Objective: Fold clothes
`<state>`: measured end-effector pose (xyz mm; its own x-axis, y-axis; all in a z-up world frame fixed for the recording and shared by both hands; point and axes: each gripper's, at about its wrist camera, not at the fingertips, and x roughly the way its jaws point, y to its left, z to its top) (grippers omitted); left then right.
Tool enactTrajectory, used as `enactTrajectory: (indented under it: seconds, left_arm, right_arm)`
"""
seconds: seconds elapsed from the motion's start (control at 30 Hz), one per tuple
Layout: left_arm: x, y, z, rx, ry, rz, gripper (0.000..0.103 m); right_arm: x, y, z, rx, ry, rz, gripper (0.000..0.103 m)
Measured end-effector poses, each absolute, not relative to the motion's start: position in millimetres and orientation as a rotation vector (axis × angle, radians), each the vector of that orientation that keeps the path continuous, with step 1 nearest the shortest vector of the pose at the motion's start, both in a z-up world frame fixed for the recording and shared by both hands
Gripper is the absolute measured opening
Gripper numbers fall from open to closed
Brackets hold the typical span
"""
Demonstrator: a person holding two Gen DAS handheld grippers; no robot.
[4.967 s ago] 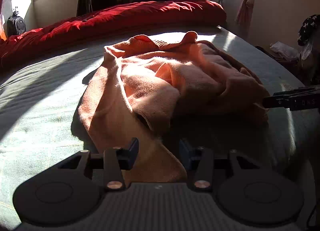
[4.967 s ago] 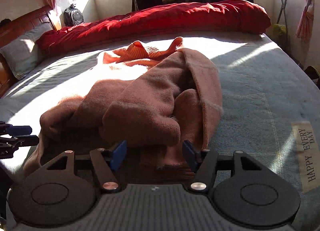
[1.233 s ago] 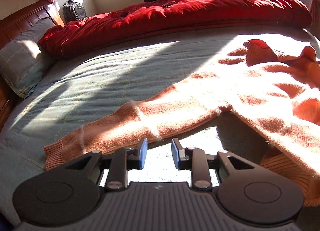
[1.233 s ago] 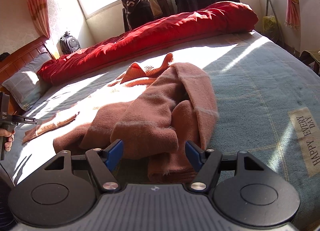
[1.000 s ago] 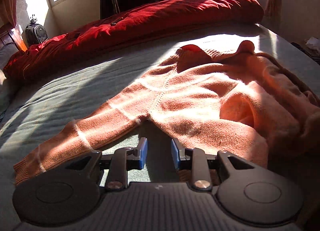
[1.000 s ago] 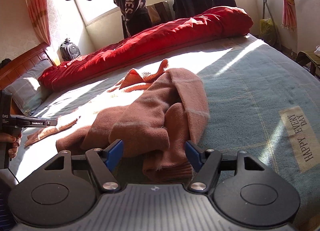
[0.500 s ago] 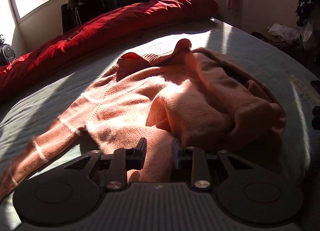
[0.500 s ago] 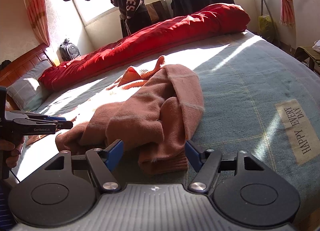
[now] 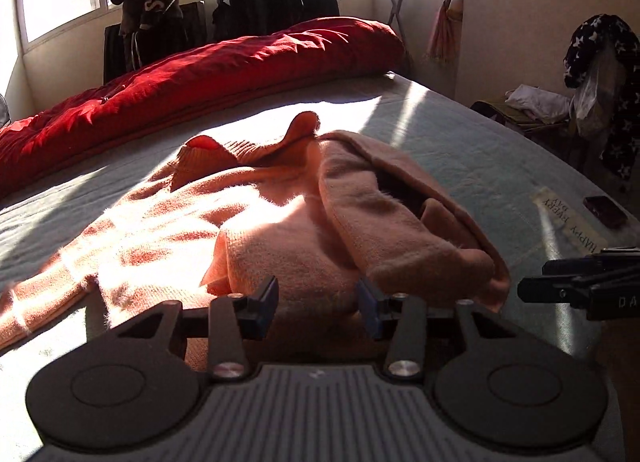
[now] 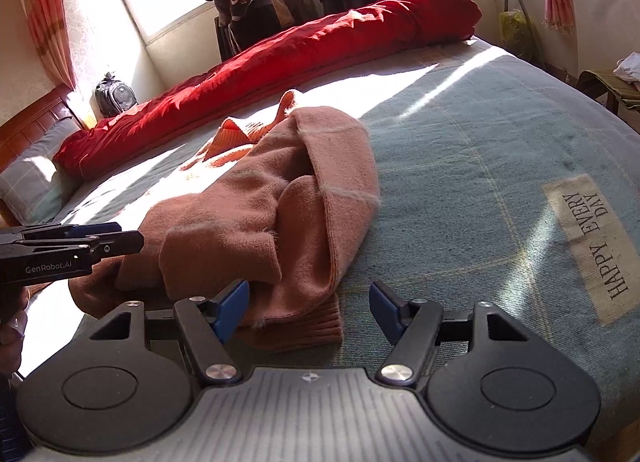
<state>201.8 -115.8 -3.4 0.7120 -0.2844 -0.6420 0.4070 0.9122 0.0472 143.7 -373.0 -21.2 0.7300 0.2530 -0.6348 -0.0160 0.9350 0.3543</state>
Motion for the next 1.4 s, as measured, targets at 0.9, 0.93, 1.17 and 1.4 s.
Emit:
enactTrajectory:
  seconds: [0.9, 0.93, 1.17, 1.4]
  left_arm:
    - [193.8, -116.1, -12.1, 0.149, 0.658, -0.337, 0.046]
    - [193.8, -115.7, -11.6, 0.147, 0.657, -0.335, 0.046]
    - [194.0, -116.4, -12.3, 0.142, 0.663, -0.345, 0.046]
    - [192.8, -112.7, -13.6, 0.137, 0.670, -0.342, 0.046]
  right_arm:
    - [190.3, -393.0, -35.8, 0.364, 0.725, 0.095, 0.017]
    - [190.4, -398.6, -32.1, 0.354, 0.710, 0.062, 0.017]
    - [191.6, -418.8, -24.3, 0.379, 0.684, 0.016, 0.024]
    - [195.2, -414.7, -34.5, 0.367, 0.701, 0.035, 0.017]
